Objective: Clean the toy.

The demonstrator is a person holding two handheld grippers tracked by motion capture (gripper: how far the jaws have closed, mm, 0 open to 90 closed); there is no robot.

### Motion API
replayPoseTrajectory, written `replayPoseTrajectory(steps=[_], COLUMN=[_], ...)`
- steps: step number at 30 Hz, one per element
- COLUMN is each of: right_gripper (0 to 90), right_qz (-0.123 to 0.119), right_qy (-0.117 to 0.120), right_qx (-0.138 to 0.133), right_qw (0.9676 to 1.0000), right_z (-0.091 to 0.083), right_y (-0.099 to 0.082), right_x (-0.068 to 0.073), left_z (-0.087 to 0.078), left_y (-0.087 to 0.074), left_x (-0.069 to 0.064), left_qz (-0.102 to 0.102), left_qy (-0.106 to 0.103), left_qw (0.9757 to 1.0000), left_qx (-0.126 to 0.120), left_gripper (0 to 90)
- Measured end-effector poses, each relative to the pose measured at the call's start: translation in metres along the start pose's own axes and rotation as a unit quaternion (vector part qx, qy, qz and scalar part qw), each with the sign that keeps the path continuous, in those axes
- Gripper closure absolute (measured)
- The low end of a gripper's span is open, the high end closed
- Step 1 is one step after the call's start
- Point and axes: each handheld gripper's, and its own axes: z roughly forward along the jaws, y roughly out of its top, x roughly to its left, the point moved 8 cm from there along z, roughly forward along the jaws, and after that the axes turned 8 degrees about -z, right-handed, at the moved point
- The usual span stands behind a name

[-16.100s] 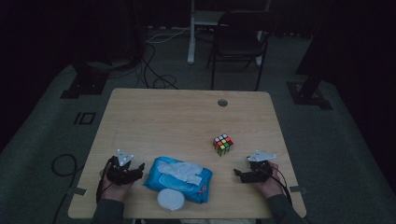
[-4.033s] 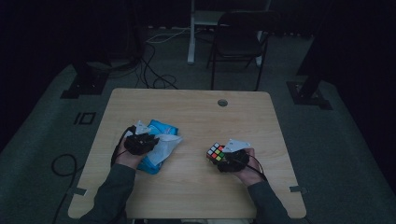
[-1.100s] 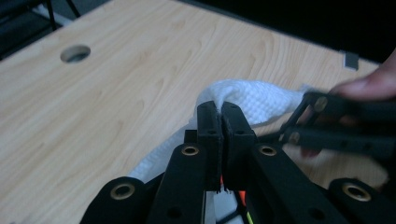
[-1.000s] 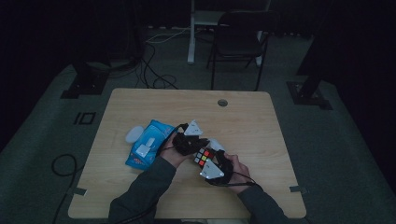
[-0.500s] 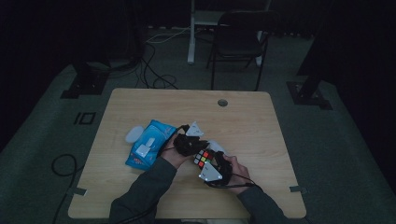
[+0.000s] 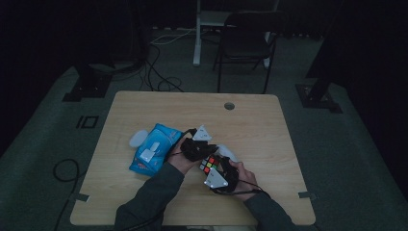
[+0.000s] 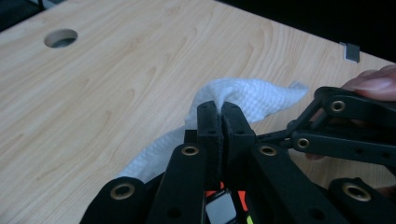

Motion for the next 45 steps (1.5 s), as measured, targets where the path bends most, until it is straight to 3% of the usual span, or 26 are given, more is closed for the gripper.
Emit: replayPoseTrajectory(steps=[10,18,26,28,29,35,39,45], right_gripper=[33.8,33.8,33.8,33.8,33.8,33.8,33.8,33.8], right_qz=[0.035,0.073,0.075,0.074,0.073,0.067,0.065,0.041], right_qy=[-0.001,-0.003,-0.006,-0.008,-0.008,-0.006,-0.005,-0.001], right_qx=[0.016,0.010,0.001,-0.001,-0.001,0.002,0.001,0.004], right_qw=[0.9993,0.9973,0.9971,0.9973,0.9973,0.9978,0.9979,0.9992], right_z=[0.004,0.000,-0.003,-0.003,-0.004,-0.003,-0.003,-0.001], right_y=[-0.020,-0.026,-0.023,-0.021,-0.021,-0.022,-0.020,-0.015], right_x=[-0.007,-0.018,-0.019,-0.020,-0.019,-0.017,-0.016,-0.006], left_z=[-0.027,-0.021,-0.003,0.000,0.000,-0.002,-0.003,-0.002], left_y=[0.012,-0.006,-0.022,-0.025,-0.025,-0.025,-0.022,-0.013], left_x=[-0.016,-0.011,0.003,0.004,0.005,0.005,0.005,0.005], left_qz=[0.013,-0.001,-0.004,-0.011,-0.015,-0.010,-0.011,-0.012], left_qy=[-0.007,-0.011,0.035,0.032,0.026,0.019,0.016,0.010], left_qw=[0.9993,0.9998,0.9993,0.9993,0.9995,0.9996,0.9998,0.9999], left_qx=[-0.035,-0.014,0.014,0.015,0.013,0.017,0.011,-0.002], left_gripper=[88.6,87.5,64.7,62.1,62.4,85.0,87.7,88.2])
